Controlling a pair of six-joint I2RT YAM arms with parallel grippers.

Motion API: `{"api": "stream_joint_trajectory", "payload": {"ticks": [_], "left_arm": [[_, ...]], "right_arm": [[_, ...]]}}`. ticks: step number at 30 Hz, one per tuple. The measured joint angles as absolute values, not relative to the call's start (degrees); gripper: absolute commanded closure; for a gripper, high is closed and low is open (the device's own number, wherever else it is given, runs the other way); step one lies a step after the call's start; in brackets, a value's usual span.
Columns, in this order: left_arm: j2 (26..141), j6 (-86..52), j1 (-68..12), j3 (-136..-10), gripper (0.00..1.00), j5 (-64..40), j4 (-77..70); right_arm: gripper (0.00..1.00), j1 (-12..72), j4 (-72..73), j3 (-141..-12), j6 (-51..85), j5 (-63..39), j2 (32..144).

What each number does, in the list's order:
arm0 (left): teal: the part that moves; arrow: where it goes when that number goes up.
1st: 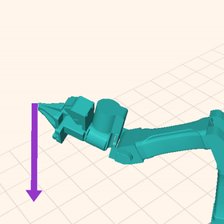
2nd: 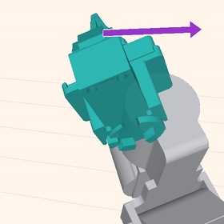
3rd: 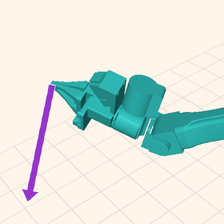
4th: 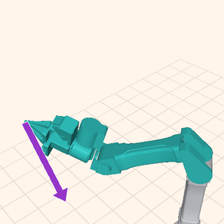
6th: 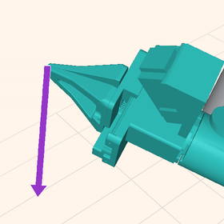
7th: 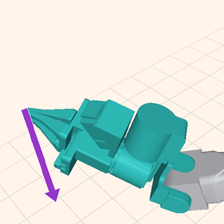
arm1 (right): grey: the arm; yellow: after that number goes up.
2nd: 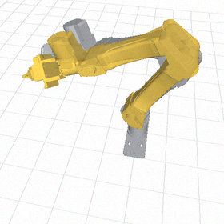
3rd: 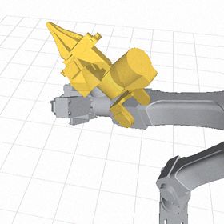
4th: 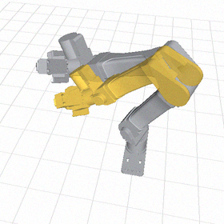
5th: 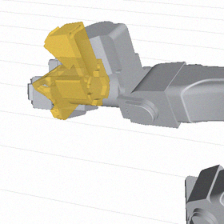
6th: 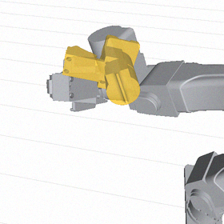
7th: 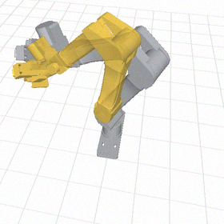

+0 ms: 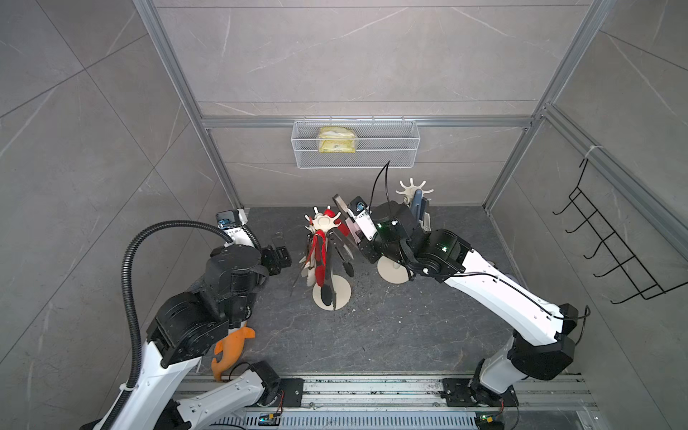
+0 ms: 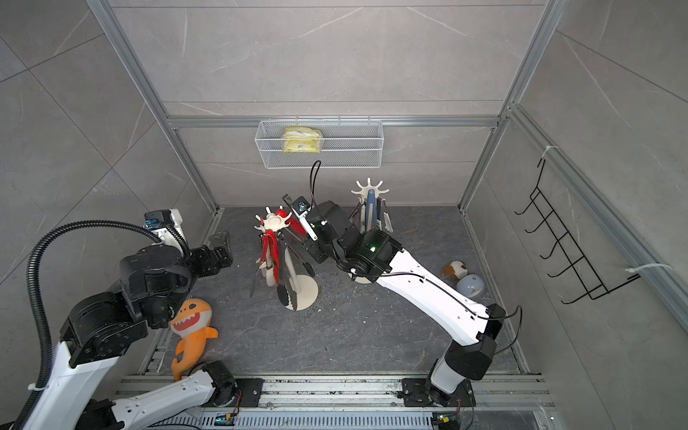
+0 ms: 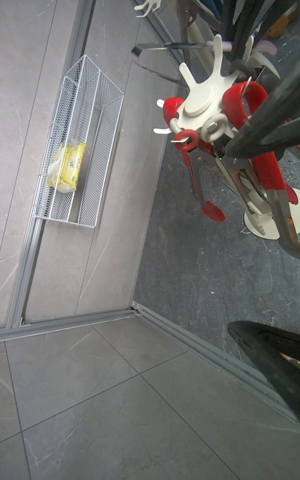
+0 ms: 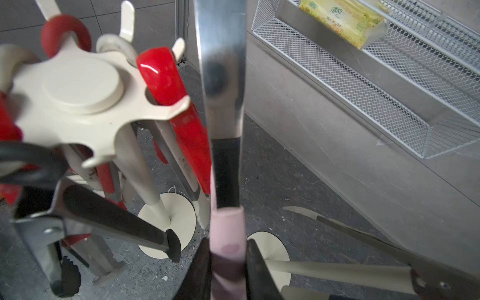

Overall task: Hang food tongs on kitchen utensil racks
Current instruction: Hang the food tongs on the rack.

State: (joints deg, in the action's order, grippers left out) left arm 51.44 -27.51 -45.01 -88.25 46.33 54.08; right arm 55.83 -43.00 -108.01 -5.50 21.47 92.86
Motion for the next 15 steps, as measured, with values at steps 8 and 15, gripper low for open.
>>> {"api": "stream_joint_trajectory", "payload": {"ticks": [8,15], "left_arm": [[51.4,-27.7,-45.0,-88.2,0.01,46.3,54.1],[51.4,-27.9,-45.0,-87.6,0.01,46.3,54.1]], "right_arm": [[0.95,57.1,-40.3,-104.3,-6.3,23.6,91.2],[0.95,58.7,-38.3,-101.5,-7.7,26.3,89.5]]}}
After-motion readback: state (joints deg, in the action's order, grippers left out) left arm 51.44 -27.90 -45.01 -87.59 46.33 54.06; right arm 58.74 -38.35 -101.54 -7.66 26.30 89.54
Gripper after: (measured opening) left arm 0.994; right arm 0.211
